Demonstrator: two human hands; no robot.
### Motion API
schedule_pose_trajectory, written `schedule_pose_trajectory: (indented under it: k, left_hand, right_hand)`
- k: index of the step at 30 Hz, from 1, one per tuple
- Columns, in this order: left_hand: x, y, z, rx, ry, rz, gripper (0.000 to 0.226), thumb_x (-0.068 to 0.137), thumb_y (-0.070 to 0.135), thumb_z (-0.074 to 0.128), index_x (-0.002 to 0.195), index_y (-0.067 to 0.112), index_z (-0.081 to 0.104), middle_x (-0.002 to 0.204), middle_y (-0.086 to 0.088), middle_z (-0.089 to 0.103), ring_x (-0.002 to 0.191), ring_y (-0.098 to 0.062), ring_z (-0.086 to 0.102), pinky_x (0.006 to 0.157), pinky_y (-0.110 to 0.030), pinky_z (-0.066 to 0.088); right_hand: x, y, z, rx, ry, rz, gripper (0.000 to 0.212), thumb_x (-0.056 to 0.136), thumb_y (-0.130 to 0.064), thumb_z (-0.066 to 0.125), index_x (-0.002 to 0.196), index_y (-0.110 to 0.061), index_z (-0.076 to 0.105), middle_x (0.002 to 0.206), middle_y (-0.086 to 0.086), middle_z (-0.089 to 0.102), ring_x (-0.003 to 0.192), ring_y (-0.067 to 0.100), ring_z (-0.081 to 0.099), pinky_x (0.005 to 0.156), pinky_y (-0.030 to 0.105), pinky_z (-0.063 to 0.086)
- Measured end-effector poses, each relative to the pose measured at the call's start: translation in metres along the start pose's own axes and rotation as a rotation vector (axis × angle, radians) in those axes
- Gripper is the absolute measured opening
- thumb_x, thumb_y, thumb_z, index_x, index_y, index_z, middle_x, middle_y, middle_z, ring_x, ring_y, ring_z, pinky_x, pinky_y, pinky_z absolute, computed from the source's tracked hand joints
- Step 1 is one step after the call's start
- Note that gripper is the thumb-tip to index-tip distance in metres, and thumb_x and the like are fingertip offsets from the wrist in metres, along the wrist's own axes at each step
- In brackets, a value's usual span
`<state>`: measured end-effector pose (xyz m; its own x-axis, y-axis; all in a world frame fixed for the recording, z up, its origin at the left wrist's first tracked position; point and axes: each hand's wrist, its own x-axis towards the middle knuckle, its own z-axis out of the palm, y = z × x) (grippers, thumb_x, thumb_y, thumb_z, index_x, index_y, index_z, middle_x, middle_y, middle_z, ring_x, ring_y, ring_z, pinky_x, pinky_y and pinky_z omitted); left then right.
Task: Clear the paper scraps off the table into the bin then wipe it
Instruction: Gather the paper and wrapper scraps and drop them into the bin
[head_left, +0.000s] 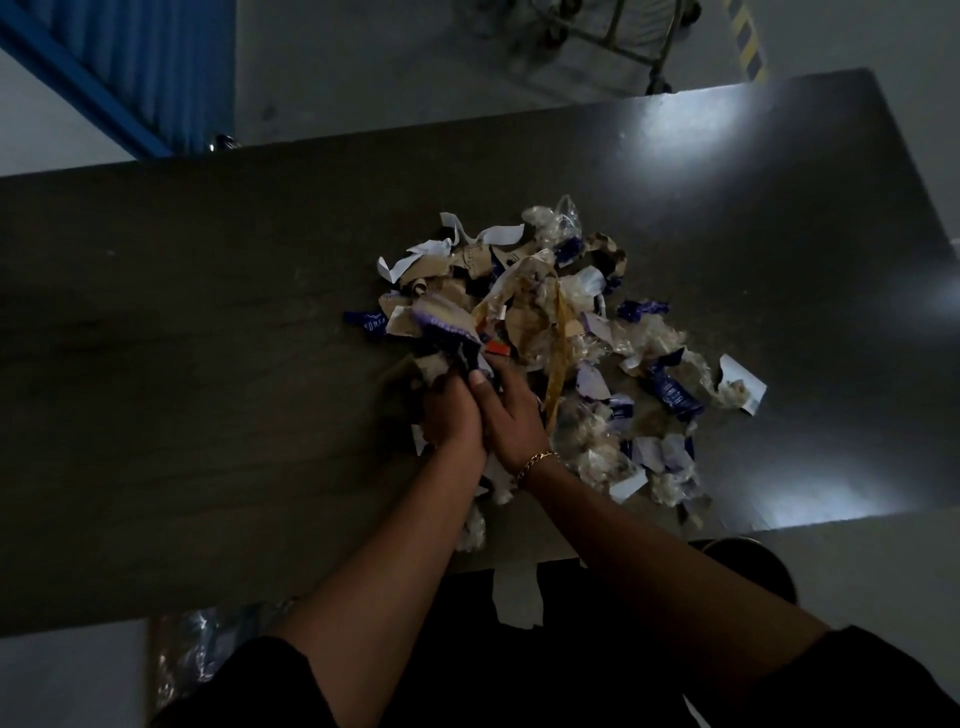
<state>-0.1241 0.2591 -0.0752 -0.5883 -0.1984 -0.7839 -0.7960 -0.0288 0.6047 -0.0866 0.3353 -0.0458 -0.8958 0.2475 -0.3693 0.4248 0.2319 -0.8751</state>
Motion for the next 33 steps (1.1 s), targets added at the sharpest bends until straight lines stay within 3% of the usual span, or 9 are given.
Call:
schedule_pose_trajectory:
  k: [3, 5, 11, 15, 19, 22, 26, 29, 33]
  left_hand:
    - [-0.044, 0.037, 0.01, -0.199, -0.03, -0.056, 0.047, 0.087, 0.049, 0.055, 0.114, 0.014, 0.072, 0.111, -0.011, 0.075, 0.104, -0.029, 0.072, 0.099, -0.048, 0.057]
    - [-0.054, 0.045, 0.014, -0.281, -0.081, -0.07, 0.039, 0.096, 0.04, 0.052, 0.113, 0.011, 0.073, 0.114, -0.017, 0.074, 0.107, -0.033, 0.071, 0.103, -0.047, 0.055]
    - [-0.058, 0.05, 0.011, -0.433, -0.196, -0.113, 0.054, 0.102, 0.049, 0.041, 0.128, 0.011, 0.068, 0.126, -0.018, 0.07, 0.12, -0.034, 0.064, 0.112, -0.048, 0.046]
    - [-0.062, 0.048, 0.006, -0.373, -0.225, -0.088, 0.052, 0.104, 0.045, 0.04, 0.126, 0.007, 0.068, 0.121, -0.019, 0.071, 0.116, -0.033, 0.065, 0.114, -0.045, 0.045]
    - [-0.055, 0.047, -0.004, -0.269, -0.201, -0.074, 0.048, 0.108, 0.036, 0.038, 0.142, 0.007, 0.057, 0.133, -0.02, 0.064, 0.125, -0.034, 0.06, 0.106, -0.042, 0.049]
    - [-0.053, 0.046, -0.013, -0.026, -0.107, -0.11, 0.037, 0.11, 0.03, 0.037, 0.135, 0.008, 0.052, 0.109, -0.013, 0.062, 0.106, -0.03, 0.06, 0.098, -0.041, 0.051]
    - [-0.049, 0.04, -0.024, 0.16, -0.041, -0.119, 0.038, 0.109, 0.026, 0.041, 0.139, 0.004, 0.05, 0.127, -0.016, 0.06, 0.124, -0.037, 0.058, 0.106, -0.041, 0.048]
    - [-0.044, 0.041, -0.027, 0.248, -0.067, -0.138, 0.041, 0.11, 0.025, 0.043, 0.145, 0.004, 0.047, 0.138, -0.014, 0.057, 0.132, -0.036, 0.054, 0.106, -0.039, 0.047]
    - [-0.063, 0.044, -0.035, -0.033, -0.141, 0.002, 0.044, 0.103, 0.059, 0.04, 0.118, 0.027, 0.066, 0.128, -0.007, 0.068, 0.117, -0.027, 0.063, 0.105, -0.048, 0.048]
  right_hand:
    - [0.003, -0.004, -0.006, 0.007, 0.069, -0.023, 0.058, 0.088, -0.064, 0.048, 0.129, -0.025, 0.063, 0.123, 0.0, 0.064, 0.111, 0.014, 0.059, 0.094, 0.039, 0.051]
    - [0.005, -0.007, -0.009, -0.022, 0.118, -0.04, 0.049, 0.086, -0.053, 0.052, 0.122, -0.022, 0.065, 0.114, 0.0, 0.063, 0.101, 0.013, 0.057, 0.081, 0.031, 0.046]
    - [0.009, -0.009, -0.012, -0.141, 0.185, -0.131, 0.043, 0.08, -0.055, 0.051, 0.102, -0.021, 0.065, 0.095, -0.004, 0.057, 0.084, 0.01, 0.053, 0.064, 0.016, 0.035]
    - [0.011, -0.006, -0.017, -0.219, 0.164, -0.179, 0.027, 0.087, -0.032, 0.065, 0.111, -0.019, 0.067, 0.094, -0.008, 0.056, 0.084, 0.006, 0.049, 0.063, 0.006, 0.028]
    - [0.011, -0.005, -0.018, -0.274, 0.161, -0.237, 0.017, 0.085, -0.023, 0.069, 0.099, -0.013, 0.066, 0.095, -0.002, 0.059, 0.081, 0.009, 0.047, 0.06, 0.013, 0.029]
    - [0.006, -0.004, -0.017, -0.278, 0.123, -0.282, 0.025, 0.087, -0.033, 0.067, 0.101, -0.012, 0.067, 0.101, 0.001, 0.061, 0.083, 0.011, 0.051, 0.063, 0.015, 0.037]
    - [0.001, -0.004, -0.014, -0.248, 0.072, -0.311, 0.043, 0.086, -0.048, 0.061, 0.105, -0.01, 0.068, 0.105, 0.004, 0.062, 0.089, 0.016, 0.057, 0.069, 0.028, 0.048]
    - [0.002, 0.001, -0.017, -0.266, 0.116, -0.256, 0.033, 0.086, -0.039, 0.064, 0.105, -0.012, 0.066, 0.106, 0.003, 0.061, 0.092, 0.018, 0.056, 0.072, 0.03, 0.049]
    - [0.01, 0.003, -0.033, -0.49, 0.095, -0.254, 0.026, 0.084, -0.025, 0.064, 0.109, -0.014, 0.063, 0.109, 0.008, 0.059, 0.1, 0.029, 0.056, 0.082, 0.045, 0.049]
